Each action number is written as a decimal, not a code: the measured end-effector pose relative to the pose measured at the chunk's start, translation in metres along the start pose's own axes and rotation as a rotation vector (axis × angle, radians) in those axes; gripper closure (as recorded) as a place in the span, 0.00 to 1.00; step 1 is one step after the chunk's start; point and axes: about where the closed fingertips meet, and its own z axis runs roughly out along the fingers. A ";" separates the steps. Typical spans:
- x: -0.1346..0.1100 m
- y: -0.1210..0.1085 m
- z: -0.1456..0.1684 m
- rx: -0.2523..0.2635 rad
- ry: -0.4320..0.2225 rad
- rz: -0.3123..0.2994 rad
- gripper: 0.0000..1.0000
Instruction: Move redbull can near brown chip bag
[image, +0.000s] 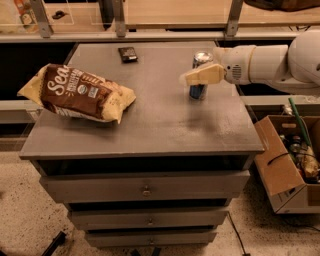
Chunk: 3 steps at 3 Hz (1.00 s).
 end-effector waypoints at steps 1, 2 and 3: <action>-0.001 -0.001 0.010 -0.010 -0.006 -0.004 0.16; -0.001 -0.006 0.009 -0.004 -0.016 -0.002 0.40; -0.003 -0.011 0.006 0.001 -0.023 -0.004 0.64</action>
Offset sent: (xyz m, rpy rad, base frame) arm 0.0140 -0.0090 0.0003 0.0208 -0.0188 -0.0156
